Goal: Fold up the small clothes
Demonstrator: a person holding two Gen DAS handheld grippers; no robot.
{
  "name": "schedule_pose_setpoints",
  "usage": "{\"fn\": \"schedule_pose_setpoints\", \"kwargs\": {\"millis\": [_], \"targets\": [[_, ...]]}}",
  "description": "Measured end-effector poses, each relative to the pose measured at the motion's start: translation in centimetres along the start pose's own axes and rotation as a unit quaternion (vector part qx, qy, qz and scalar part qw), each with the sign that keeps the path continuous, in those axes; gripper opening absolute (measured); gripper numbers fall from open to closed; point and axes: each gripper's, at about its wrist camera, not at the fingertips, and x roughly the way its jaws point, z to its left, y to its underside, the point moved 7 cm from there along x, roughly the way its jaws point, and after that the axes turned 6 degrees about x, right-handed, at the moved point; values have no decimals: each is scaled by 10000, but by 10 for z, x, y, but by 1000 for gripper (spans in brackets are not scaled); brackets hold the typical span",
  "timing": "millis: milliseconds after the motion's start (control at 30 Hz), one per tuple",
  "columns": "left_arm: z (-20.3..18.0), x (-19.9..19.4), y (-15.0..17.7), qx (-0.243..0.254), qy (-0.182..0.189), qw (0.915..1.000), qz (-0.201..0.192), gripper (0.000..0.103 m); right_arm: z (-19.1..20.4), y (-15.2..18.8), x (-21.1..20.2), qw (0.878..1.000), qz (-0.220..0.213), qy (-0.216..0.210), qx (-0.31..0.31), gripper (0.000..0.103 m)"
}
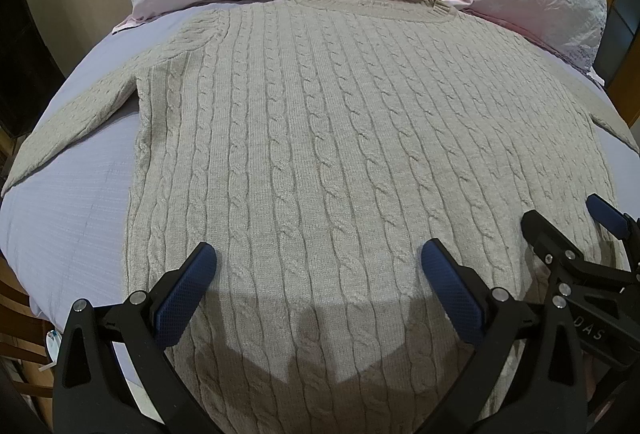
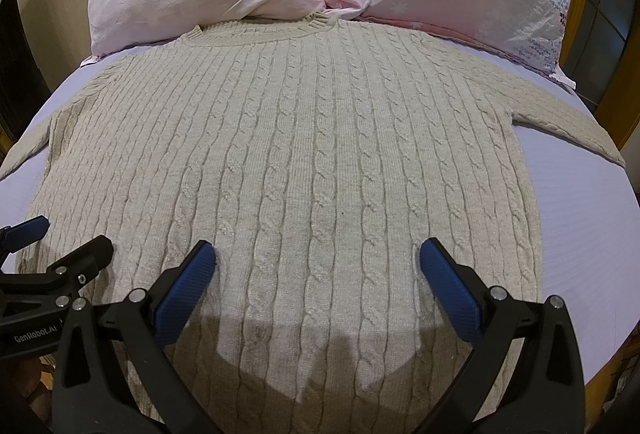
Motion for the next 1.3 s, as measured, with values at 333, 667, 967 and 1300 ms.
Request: {"fn": "schedule_pose_setpoints", "kwargs": {"millis": [333, 667, 967, 1300], "targets": [[0, 0, 0, 0, -1, 10000, -8, 102, 0, 0, 0, 10000, 2, 1, 0, 101], [0, 0, 1, 2, -1, 10000, -11, 102, 0, 0, 0, 10000, 5, 3, 0, 101], [0, 0, 1, 2, -2, 10000, -12, 102, 0, 1, 1, 10000, 6, 3, -1, 101], [0, 0, 1, 1, -2, 10000, -9, 102, 1, 1, 2, 10000, 24, -2, -15, 101]]}}
